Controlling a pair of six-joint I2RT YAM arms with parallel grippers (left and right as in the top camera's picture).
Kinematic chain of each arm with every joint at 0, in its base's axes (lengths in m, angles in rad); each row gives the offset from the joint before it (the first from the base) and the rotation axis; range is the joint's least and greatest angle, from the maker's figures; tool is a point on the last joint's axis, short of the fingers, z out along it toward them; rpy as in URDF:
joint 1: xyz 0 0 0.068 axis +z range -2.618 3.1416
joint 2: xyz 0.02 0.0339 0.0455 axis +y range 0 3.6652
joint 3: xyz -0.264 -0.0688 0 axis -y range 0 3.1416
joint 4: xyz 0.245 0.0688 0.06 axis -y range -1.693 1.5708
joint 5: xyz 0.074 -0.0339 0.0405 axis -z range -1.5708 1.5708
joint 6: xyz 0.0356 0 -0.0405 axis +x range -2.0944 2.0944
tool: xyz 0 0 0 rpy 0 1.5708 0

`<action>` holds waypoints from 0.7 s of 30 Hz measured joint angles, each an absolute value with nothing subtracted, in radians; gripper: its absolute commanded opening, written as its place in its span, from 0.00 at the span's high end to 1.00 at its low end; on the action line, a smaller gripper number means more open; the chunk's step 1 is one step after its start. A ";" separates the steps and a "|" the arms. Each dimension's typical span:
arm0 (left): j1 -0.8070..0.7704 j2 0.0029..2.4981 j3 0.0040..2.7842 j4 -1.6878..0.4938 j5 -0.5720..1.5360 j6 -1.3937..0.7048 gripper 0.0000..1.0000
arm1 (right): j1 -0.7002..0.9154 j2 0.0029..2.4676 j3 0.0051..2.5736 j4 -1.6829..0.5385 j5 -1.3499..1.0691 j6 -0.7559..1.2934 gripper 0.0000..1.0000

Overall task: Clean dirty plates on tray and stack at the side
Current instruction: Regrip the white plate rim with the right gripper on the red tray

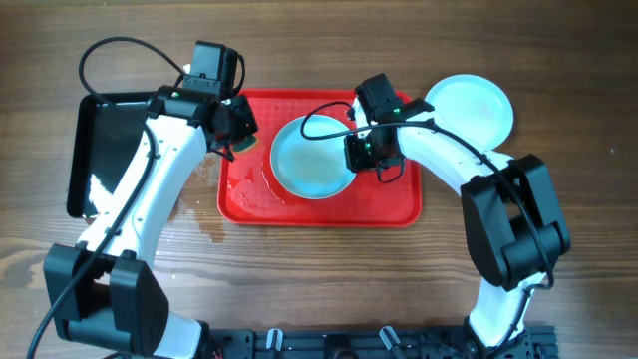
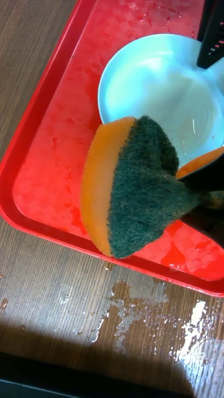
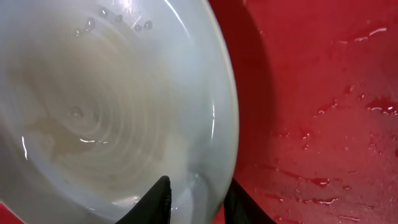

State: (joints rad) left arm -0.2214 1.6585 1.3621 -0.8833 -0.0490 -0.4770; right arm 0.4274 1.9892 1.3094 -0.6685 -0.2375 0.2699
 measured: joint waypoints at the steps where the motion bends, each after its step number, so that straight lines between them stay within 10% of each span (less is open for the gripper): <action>1: -0.221 1.659 1.362 -0.883 -0.049 -0.477 0.96 | 0.427 1.989 1.309 -0.667 -0.234 0.273 0.71; 16: -0.221 1.658 1.362 -0.883 -0.049 -0.477 0.96 | 0.427 1.989 1.308 -0.615 -0.175 0.340 0.72; 21: -0.221 1.659 1.362 -0.883 -0.049 -0.477 0.96 | 0.427 1.989 1.261 -0.568 -0.175 0.364 0.87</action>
